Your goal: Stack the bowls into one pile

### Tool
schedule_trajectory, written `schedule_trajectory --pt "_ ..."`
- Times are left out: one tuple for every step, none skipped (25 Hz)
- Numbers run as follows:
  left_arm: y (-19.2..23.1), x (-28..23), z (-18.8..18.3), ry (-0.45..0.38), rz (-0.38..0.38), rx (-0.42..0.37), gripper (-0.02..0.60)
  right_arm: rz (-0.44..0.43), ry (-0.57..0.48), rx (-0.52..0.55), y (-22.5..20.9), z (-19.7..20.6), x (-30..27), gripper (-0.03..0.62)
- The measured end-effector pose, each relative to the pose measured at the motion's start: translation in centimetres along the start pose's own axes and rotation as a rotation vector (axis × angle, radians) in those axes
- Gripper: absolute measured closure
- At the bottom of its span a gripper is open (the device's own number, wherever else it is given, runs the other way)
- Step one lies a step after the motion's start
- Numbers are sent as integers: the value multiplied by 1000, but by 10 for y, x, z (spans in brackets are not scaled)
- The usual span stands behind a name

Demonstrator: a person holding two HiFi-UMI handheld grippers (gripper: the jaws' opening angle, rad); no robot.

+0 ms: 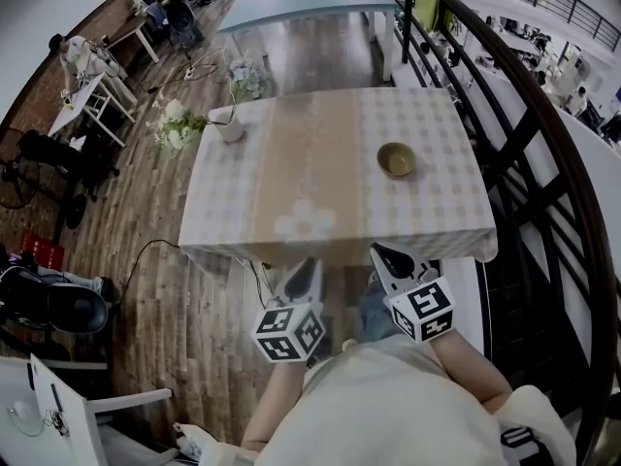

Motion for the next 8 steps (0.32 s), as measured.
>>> schedule_trajectory --pt "0 0 0 1 0 0 535 0 0 0 0 -1 0 594" --pt "0 0 0 3 1 -1 538 1 -1 -1 1 -1 0 594" --pt "1 0 0 4 1 -1 540 1 -1 -2 1 -1 -1 594" --pt "1 0 0 5 1 -1 542 2 -1 -2 2 -1 -1 594" --pt "2 0 0 5 1 -2 545 3 -2 -3 2 -1 -1 594" --pt "2 0 0 5 2 -4 546 4 -2 -3 2 -1 -1 594" --pt "2 0 0 5 2 -5 548 6 -3 -2 2 -1 -1 594" --pt "3 0 0 4 3 -7 549 8 -4 -1 2 -1 -1 594"
Point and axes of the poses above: the fingertips, and each gripper's own axes: x backward along the fingers, y to its left, z out of its underside, the point moved 2 cm from there along x, backward along the fingers, and after that the axes turned 2 degrees about -x, right-handed, at the moved point
